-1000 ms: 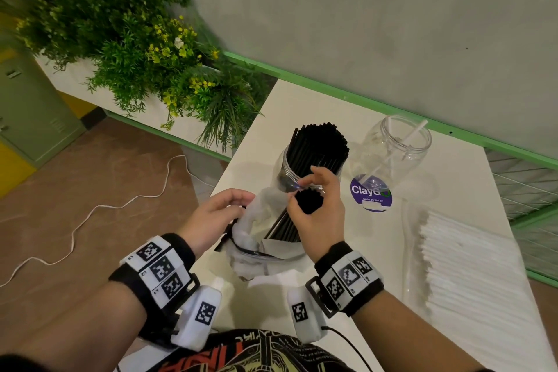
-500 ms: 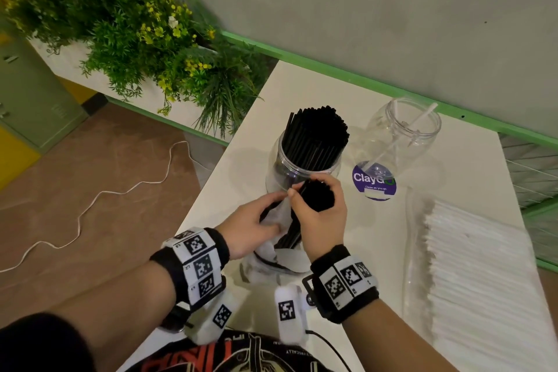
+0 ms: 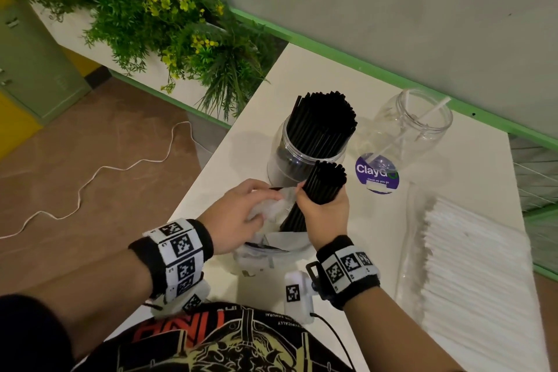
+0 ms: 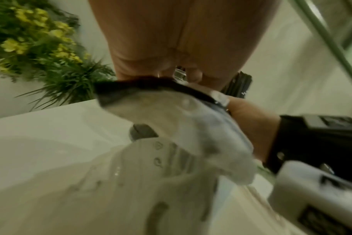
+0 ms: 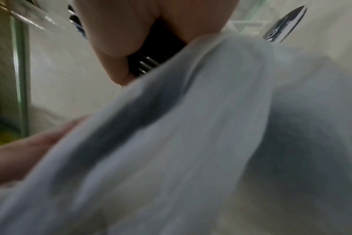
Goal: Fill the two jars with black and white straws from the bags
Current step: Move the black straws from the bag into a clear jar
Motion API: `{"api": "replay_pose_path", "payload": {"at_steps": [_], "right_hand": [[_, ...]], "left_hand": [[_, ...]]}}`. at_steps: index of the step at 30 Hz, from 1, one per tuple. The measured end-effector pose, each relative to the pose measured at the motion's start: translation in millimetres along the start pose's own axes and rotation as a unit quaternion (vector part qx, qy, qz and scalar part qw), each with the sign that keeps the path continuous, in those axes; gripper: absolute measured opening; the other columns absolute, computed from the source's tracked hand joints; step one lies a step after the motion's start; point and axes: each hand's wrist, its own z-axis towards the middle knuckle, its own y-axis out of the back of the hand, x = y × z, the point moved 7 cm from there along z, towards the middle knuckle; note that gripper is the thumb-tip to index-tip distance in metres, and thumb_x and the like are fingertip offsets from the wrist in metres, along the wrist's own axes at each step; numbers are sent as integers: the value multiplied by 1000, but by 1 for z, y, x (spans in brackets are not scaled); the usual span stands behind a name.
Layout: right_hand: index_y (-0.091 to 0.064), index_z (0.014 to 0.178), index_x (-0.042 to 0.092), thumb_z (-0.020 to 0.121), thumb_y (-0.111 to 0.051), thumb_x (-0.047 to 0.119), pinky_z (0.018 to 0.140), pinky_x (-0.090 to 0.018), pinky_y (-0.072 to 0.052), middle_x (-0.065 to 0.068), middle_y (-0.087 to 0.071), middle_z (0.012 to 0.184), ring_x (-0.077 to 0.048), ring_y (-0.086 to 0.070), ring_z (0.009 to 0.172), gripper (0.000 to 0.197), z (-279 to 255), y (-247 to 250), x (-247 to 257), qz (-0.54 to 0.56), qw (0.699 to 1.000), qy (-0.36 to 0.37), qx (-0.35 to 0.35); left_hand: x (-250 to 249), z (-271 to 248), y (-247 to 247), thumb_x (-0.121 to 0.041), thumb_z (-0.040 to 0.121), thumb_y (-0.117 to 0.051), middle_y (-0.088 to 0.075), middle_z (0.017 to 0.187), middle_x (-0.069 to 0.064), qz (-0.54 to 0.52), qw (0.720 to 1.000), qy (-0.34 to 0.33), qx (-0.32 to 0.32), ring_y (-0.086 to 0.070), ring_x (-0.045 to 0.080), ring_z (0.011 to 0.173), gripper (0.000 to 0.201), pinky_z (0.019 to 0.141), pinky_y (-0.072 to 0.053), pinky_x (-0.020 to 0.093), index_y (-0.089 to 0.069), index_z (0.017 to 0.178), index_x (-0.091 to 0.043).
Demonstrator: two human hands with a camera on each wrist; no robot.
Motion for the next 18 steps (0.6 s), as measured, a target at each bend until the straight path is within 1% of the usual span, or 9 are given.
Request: {"api": "replay_pose_path", "payload": {"at_steps": [1,2,3,4,6,8,11,15,18], "right_hand": [[-61,94,9,76,-72,-2,73,-32,-56,-3,-68,81,-16,-65,78,24,-1,0,-3,-5,1000,-2,2],[-61,94,8,75,-72,-1,72,-30,-55,-3,-68,81,-16,-66,77,23,-3,0,-8,-11,1000,-5,1],[-61,94,9,75,-73,1,72,-30,-54,-3,-68,81,-16,-66,77,23,-5,0,-11,-17,1000,-9,-3],[-61,94,9,75,-74,2,72,-32,-55,-5,-68,81,-18,-66,78,24,-6,0,-14,-25,1000,-12,-8],[-61,94,11,75,-75,5,75,-38,-57,-6,-68,82,-23,-67,80,24,-3,0,-16,-41,999,-11,-14],[-61,94,12,75,-76,7,77,-37,-57,-5,-68,83,-23,-67,82,24,2,3,-10,-46,999,3,-18],[-62,94,10,75,-77,8,76,-31,-57,-3,-68,83,-19,-67,82,24,5,9,-10,-55,998,11,-5],[-63,89,10,75,-77,4,72,-29,-56,3,-67,77,-10,-65,75,21,-10,12,-33,-85,994,-61,42],[-64,90,3,74,-77,4,71,-28,-55,-4,-68,80,-14,-66,76,21,-11,10,-42,-93,990,-83,60]], "left_hand": [[-1,-3,-5,-39,85,-53,-35,137,-15,30,999,-1,21,-45,8,118,48,101,-36,23,-47,132,-39],[-1,-6,-11,-54,80,-52,-30,141,-15,64,997,0,46,-40,11,125,58,105,-35,28,-41,136,-41],[1,-8,-19,-64,75,-55,-25,144,-13,100,992,7,74,-36,13,128,71,106,-35,32,-34,139,-41],[4,-9,-27,-67,72,-61,-22,146,-11,139,985,16,101,-34,16,129,83,106,-36,35,-27,142,-39],[12,-7,-45,-60,69,-71,-23,146,-4,212,966,26,145,-39,22,125,97,102,-41,37,-18,146,-32],[25,-4,-64,-54,72,-72,-26,143,2,270,946,32,174,-45,28,119,98,96,-45,39,-13,147,-28],[52,-1,-74,-53,81,-63,-31,137,7,310,932,62,176,-49,32,112,84,93,-47,45,-14,145,-26],[72,6,-64,-38,86,-61,-37,129,9,306,934,112,149,-53,34,108,65,90,-46,42,-26,139,-23],[76,16,-53,-31,88,-58,-40,124,11,304,932,144,137,-54,38,106,56,83,-45,41,-31,135,-18]]}}
